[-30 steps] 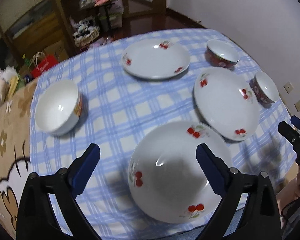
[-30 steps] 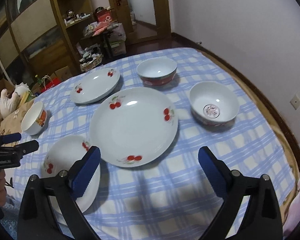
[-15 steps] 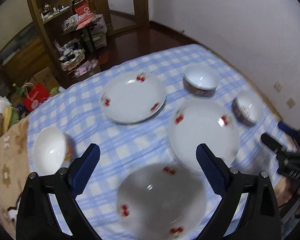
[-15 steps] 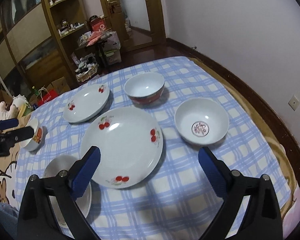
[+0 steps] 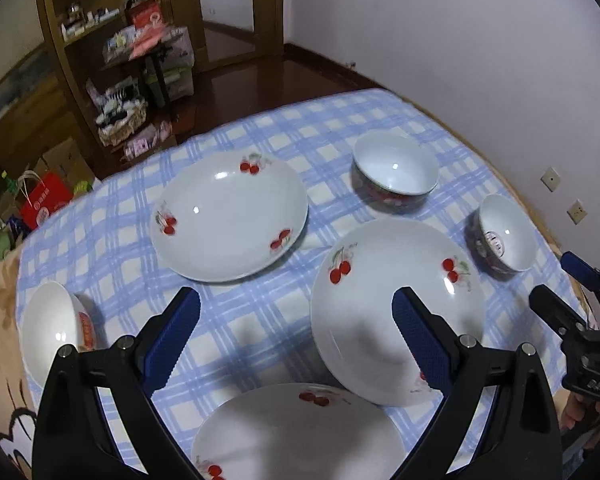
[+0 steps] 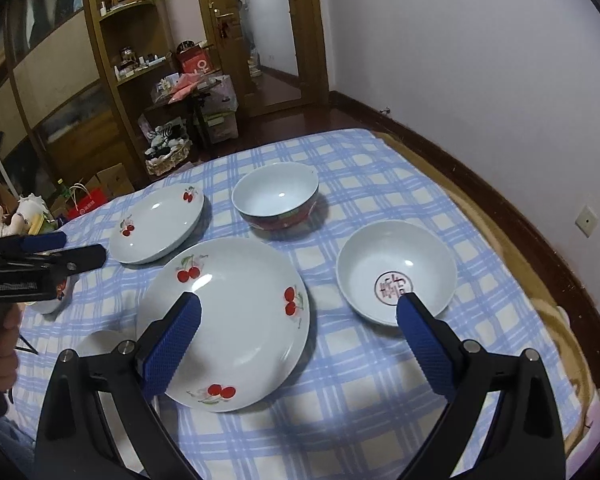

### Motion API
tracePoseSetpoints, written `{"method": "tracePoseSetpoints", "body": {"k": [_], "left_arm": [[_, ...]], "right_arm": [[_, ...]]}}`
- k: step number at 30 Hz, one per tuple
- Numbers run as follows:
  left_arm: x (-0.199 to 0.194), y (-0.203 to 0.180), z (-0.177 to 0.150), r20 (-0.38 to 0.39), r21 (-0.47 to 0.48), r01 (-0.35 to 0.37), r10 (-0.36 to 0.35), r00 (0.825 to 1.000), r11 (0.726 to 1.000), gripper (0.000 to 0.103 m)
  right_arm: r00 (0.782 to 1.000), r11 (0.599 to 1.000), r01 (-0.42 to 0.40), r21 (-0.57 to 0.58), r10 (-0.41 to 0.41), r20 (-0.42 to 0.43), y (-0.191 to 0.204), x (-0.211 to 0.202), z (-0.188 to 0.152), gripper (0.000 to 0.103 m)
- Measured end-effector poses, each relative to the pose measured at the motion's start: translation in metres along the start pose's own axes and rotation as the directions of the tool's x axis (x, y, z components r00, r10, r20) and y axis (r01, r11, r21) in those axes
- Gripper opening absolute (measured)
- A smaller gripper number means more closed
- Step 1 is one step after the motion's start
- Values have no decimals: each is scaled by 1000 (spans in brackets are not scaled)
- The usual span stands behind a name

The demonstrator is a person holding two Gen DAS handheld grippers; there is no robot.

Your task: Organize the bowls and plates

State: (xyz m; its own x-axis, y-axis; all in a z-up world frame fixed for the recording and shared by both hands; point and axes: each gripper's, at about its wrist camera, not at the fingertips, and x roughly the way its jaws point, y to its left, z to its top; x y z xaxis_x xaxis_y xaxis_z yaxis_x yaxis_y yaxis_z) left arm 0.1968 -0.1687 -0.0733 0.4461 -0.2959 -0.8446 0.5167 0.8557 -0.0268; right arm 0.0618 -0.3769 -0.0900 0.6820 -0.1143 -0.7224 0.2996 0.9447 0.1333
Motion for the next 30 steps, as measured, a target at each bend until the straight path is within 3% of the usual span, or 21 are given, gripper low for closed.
{"method": "tracePoseSetpoints", "body": {"k": [11, 20, 30], "left_arm": [[47, -12, -17, -89, 14, 11, -9, 996, 1000, 96], [59, -13, -23, -121, 29, -10, 14, 993, 1000, 96], [77, -5, -29, -179, 8, -24, 25, 984, 1000, 96]], "right_arm": [[998, 999, -16, 46, 19, -58, -11, 25, -13, 102], [989, 997, -20, 72, 30, -142, -15, 47, -19, 102], [983, 996, -1, 92, 18, -180, -19, 58, -23, 102]]}}
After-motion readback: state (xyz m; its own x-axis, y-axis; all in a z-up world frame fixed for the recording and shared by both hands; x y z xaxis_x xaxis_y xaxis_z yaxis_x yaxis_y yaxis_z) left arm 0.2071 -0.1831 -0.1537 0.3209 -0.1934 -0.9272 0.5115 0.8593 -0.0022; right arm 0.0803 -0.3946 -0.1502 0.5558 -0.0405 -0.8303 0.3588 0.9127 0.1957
